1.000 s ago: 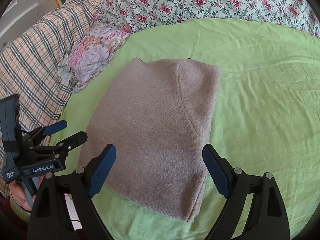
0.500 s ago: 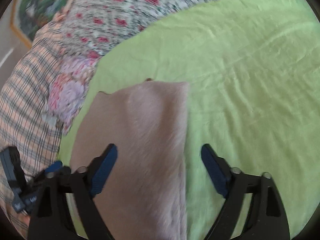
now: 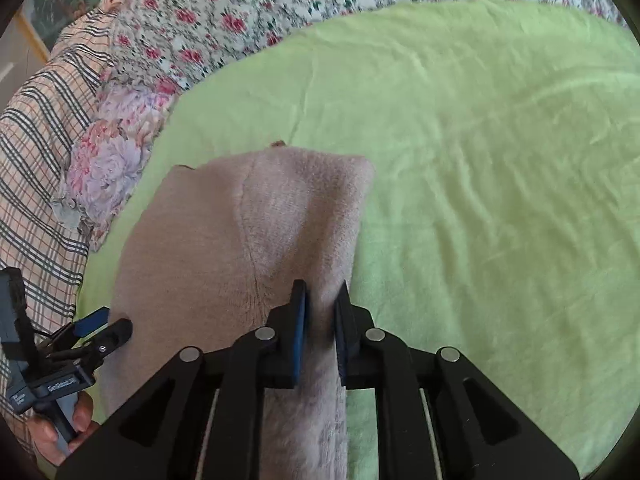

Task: Fold small clothes

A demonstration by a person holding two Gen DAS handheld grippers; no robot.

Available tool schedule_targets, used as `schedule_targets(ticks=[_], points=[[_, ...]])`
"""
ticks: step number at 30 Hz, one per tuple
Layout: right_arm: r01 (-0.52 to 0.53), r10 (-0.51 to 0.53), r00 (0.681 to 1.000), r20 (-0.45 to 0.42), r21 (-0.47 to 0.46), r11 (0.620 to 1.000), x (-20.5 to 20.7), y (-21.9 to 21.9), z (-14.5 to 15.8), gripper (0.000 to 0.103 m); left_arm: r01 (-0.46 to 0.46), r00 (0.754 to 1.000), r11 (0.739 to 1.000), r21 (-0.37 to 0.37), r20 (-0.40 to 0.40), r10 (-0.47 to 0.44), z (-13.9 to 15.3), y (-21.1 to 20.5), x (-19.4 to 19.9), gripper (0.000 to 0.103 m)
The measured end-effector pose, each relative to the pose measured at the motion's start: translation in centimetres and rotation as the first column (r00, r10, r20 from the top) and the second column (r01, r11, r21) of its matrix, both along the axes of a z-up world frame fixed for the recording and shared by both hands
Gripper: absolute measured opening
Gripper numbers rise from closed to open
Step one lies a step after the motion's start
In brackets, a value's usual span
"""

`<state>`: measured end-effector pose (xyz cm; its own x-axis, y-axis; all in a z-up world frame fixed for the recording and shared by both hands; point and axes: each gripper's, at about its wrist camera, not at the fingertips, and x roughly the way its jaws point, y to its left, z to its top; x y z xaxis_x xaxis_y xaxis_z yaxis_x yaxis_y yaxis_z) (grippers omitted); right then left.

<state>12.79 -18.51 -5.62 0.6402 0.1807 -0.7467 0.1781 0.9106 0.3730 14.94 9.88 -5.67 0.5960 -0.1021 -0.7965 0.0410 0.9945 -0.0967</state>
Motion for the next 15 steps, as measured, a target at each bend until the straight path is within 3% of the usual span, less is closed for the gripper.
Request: schedule_targets(ticks=[1,3,5,15], points=[[-0.001,0.001,1.000,0.008,0.003,1.000,-0.5,0.0,0.4,0.019,-0.001,1.000,1.000,-0.002,0.004,0.001,0.2,0.1,-0.3,0.095],[-0.005,0.004,0.999,0.032,0.009,1.000,-1.8,0.1,1.3,0.040,0.001,1.000,1.000,-0.005,0.011,-0.001,0.8,0.2,-1.1,0.094],[-0.018,0.018,0.998,0.059,0.007,1.000,-3.1,0.5,2.2,0.051,0.011,1.000,1.000,0.001,0.013,-0.011,1.2,0.2,-2.0,0.094],[-0.090,0.090,0.994,0.061,-0.016,0.996,-7.3,3.4,3.0,0.057,0.032,0.998,0.997,0.070,0.042,-0.035,2.3,-0.8,-6.7,0.094]])
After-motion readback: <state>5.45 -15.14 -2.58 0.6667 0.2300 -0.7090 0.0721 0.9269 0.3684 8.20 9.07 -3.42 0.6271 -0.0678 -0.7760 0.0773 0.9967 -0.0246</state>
